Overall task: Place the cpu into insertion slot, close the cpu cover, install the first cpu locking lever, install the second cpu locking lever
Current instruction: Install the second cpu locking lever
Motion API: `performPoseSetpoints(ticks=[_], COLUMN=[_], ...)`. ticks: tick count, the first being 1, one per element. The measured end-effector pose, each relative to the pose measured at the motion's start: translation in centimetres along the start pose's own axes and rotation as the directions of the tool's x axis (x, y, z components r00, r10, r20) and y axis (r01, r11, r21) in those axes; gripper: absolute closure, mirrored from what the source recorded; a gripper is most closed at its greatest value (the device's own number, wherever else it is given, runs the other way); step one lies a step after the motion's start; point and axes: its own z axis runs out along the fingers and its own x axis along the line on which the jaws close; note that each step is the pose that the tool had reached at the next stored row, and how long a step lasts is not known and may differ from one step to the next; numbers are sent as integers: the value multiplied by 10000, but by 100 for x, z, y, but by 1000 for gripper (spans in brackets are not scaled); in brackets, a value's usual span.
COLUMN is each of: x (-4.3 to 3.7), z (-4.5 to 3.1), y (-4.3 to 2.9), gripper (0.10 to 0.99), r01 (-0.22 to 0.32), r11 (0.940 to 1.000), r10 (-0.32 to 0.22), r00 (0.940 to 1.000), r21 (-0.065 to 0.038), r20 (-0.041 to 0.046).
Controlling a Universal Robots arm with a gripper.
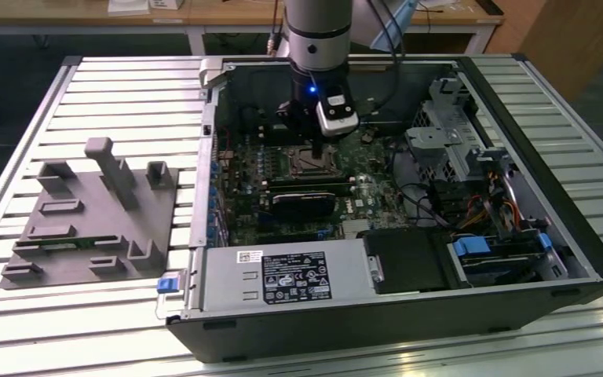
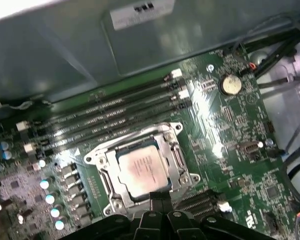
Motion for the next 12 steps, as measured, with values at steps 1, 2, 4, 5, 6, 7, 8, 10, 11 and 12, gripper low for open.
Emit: performPoseSetpoints(ticks=[1, 2, 4, 5, 6, 7, 8, 10, 11, 12], x=[-8, -17, -33, -41, -49, -57, -65, -76, -79, -81], z=[1, 1, 2, 2, 2, 3, 3, 3, 4, 4], y=[-18, -37, -74, -91, -109, -127, -144, -171, -177, -182], gripper=[980, 980, 980, 980, 980, 980, 980, 980, 980, 980], r01=[0, -1, -2, -3, -4, -5, -6, -7, -6, -2], r11=[10000, 10000, 10000, 10000, 10000, 10000, 10000, 10000, 10000, 10000], r10=[0, 1, 2, 3, 4, 5, 6, 7, 6, 2], r00=[10000, 10000, 10000, 10000, 10000, 10000, 10000, 10000, 10000, 10000], r21=[-2, -2, 0, 1, 0, -1, 0, 1, 0, 0], r20=[0, 0, -1, -1, -1, -2, -2, -2, -2, -2])
